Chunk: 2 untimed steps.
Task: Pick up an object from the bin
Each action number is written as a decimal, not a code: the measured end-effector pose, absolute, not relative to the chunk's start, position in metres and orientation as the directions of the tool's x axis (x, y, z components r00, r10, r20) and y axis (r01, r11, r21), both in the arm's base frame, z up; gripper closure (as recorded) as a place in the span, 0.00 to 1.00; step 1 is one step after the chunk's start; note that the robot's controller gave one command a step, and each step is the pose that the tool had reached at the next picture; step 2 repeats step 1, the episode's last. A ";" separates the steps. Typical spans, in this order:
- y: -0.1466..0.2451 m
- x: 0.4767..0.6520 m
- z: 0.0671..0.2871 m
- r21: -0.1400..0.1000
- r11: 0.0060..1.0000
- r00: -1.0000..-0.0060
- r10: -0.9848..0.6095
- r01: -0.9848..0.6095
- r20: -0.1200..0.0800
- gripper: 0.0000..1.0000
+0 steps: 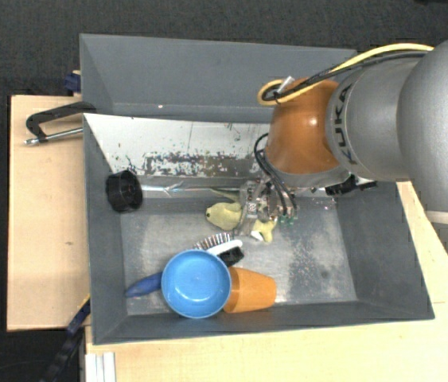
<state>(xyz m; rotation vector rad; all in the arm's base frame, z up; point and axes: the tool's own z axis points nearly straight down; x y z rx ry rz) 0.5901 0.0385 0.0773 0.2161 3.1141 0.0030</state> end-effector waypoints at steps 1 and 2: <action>0.026 0.598 0.271 0.004 0.991 -0.991 0.131 0.131 -0.015 1.00; 0.026 0.598 0.271 0.004 0.991 -0.991 0.131 0.131 -0.015 1.00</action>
Offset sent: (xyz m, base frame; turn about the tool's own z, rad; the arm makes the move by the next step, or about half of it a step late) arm 0.0050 -0.0136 0.1874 -0.0061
